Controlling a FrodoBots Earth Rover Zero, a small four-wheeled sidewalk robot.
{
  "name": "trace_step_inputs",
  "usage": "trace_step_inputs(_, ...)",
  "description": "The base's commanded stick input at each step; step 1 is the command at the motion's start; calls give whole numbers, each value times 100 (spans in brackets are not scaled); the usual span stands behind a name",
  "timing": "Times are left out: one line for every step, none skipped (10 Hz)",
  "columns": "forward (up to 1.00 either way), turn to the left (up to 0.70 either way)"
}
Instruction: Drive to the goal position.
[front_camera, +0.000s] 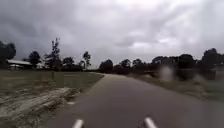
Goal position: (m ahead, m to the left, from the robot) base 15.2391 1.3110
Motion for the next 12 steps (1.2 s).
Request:
trace_step_inputs(84,3)
trace_step_inputs(84,3)
trace_step_inputs(84,3)
trace_step_inputs(84,3)
trace_step_inputs(84,3)
trace_step_inputs(84,3)
trace_step_inputs(84,3)
trace_step_inputs(84,3)
trace_step_inputs(84,3)
trace_step_inputs(84,3)
trace_step_inputs(84,3)
trace_step_inputs(84,3)
